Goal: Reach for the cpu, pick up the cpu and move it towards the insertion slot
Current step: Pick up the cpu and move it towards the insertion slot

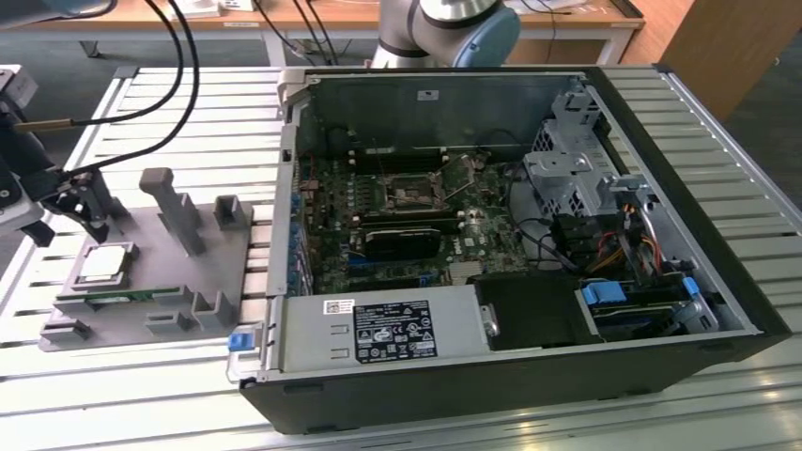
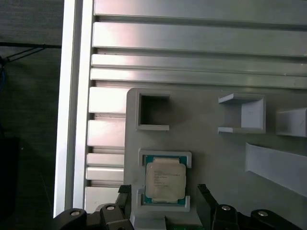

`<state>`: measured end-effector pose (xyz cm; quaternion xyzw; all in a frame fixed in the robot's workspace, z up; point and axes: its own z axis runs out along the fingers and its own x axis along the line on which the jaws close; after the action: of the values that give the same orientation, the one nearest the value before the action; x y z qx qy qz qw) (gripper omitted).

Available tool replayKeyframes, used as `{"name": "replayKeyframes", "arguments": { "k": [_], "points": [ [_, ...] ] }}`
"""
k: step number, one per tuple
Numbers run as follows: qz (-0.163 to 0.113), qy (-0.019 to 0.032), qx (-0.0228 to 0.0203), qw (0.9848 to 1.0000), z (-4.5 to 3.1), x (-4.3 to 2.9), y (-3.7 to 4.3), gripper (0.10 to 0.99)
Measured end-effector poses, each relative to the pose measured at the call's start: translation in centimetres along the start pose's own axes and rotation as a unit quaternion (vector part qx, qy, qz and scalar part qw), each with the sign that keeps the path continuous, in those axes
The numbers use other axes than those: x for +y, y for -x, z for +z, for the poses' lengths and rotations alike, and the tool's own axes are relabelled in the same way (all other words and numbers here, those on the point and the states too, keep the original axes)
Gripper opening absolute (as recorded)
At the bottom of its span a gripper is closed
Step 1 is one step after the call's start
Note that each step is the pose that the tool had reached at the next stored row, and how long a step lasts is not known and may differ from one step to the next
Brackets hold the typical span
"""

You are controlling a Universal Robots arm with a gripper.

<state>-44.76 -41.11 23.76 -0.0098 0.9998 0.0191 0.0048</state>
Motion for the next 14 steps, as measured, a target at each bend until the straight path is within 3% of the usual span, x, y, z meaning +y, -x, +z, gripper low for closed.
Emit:
{"name": "replayKeyframes", "arguments": {
  "k": [14],
  "points": [
    [0.000,0.0000,-0.0001,1.0000,0.57,-0.02,0.00,0.647]
  ]
}}
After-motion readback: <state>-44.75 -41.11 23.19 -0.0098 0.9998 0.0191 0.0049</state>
